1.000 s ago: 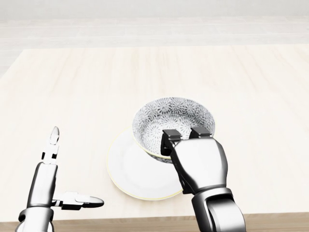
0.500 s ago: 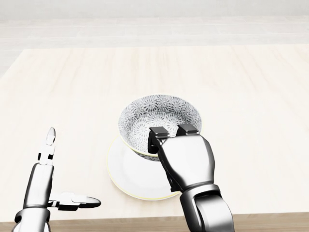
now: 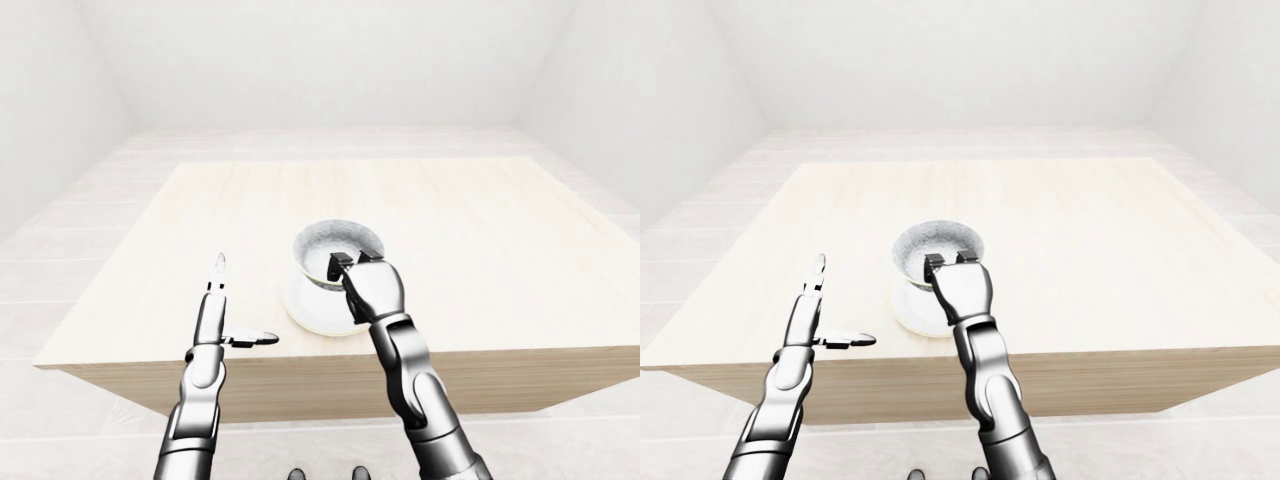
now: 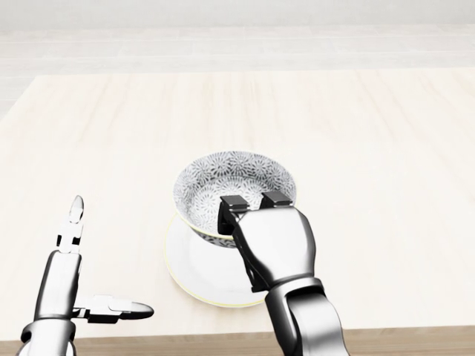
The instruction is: Put the bowl on the plate.
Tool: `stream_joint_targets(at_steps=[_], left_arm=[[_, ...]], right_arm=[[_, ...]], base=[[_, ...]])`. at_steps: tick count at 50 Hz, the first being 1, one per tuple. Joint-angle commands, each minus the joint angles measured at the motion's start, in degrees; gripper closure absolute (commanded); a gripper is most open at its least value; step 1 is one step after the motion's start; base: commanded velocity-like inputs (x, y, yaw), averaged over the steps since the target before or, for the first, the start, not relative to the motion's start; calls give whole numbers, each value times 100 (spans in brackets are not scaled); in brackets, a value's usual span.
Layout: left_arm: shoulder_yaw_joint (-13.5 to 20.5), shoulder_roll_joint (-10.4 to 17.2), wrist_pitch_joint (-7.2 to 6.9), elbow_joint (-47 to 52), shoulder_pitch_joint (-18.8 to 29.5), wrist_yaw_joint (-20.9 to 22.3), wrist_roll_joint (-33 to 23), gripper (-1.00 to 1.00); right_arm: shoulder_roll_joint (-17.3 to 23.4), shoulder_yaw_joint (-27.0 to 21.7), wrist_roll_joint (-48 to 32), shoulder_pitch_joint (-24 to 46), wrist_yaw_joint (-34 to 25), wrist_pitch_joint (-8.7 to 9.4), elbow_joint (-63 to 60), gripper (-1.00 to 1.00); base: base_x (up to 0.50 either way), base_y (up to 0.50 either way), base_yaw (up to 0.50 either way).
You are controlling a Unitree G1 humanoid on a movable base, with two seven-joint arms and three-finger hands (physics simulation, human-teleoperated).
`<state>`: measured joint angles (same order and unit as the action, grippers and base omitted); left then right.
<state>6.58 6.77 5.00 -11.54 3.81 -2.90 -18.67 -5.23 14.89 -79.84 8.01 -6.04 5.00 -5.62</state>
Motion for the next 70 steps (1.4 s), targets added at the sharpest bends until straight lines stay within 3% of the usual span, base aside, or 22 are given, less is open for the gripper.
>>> stream_joint_targets(at_steps=[1, 70], left_arm=[[-21, -13, 0, 1, -33, -14, -35, -100], [57, 52, 0, -239, 65, -45, 44, -100]], right_arm=[[-22, -41, 169, 174, 244, 0, 222, 80], [-17, -72, 500, 418, 909, 0, 1484, 81]], base=[[0, 0, 0], [0, 0, 0]])
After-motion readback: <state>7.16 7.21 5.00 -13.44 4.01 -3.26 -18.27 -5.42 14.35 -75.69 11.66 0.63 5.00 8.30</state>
